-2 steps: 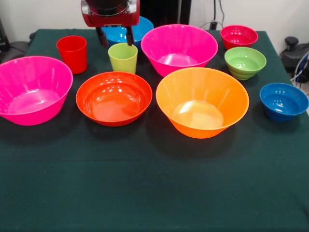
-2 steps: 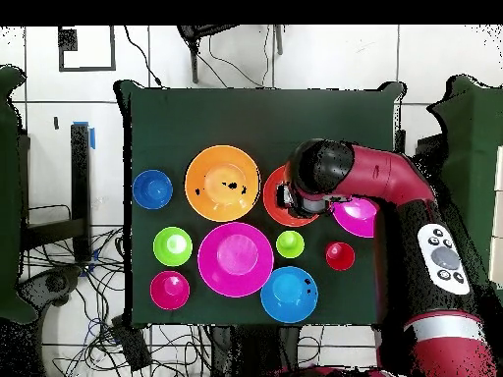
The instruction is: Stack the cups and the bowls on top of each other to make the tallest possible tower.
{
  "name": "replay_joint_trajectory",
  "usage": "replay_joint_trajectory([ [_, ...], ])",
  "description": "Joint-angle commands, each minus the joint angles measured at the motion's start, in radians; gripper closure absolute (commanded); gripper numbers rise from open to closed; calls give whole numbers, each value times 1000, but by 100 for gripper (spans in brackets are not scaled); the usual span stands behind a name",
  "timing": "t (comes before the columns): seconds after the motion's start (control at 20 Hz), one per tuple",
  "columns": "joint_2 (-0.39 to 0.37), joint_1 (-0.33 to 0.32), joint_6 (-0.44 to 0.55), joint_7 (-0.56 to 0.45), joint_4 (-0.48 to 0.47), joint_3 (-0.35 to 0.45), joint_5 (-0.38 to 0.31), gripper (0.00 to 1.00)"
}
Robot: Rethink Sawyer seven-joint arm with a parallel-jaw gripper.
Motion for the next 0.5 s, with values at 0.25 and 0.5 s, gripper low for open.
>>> replay_joint_trajectory([
  [0.25,81,19,22,-200,-34,70,-128,0],
  [0.5,99,18,31,-198,-35,66,-152,0],
])
